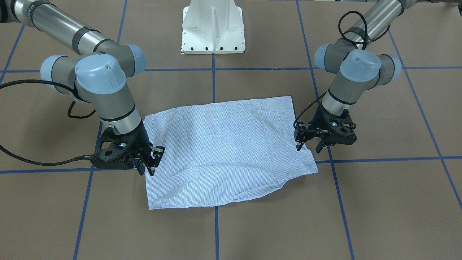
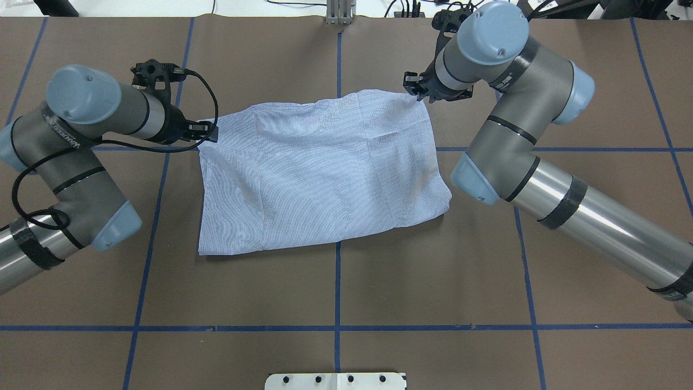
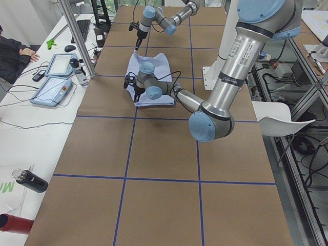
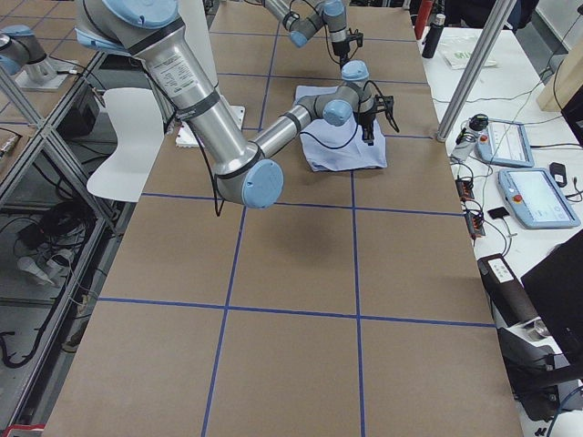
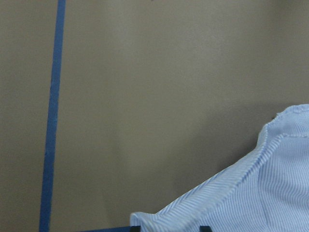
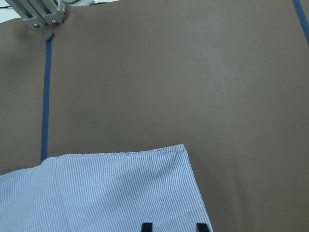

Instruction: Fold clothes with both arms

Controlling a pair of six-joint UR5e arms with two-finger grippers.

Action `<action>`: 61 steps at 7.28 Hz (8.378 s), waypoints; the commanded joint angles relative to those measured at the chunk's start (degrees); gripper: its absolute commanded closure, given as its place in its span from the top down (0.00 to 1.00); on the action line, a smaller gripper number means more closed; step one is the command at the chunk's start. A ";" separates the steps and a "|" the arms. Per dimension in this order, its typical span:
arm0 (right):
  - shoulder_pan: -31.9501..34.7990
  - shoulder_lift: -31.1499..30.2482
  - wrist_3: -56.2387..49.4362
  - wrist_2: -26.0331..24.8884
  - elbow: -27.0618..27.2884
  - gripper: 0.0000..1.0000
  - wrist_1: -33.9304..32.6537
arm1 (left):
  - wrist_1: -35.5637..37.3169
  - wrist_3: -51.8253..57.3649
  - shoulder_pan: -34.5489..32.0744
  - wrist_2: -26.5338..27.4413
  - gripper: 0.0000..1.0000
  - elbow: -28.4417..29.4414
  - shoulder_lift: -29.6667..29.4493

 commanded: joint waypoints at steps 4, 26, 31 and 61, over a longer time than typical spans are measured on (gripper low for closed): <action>2.05 -3.78 -1.61 4.91 3.58 1.00 0.26 | -11.58 -7.87 11.82 0.12 1.00 -11.28 14.83; -1.81 -3.69 1.98 3.87 6.47 1.00 0.62 | -4.60 16.78 -8.44 11.57 0.00 43.80 -28.54; -10.05 2.43 18.54 -4.03 5.25 0.98 -4.79 | -6.81 22.16 -12.48 0.96 1.00 26.76 -16.48; -28.00 0.00 49.28 -17.85 11.40 0.00 -10.99 | -7.07 -14.44 9.79 -4.70 1.00 -10.54 5.08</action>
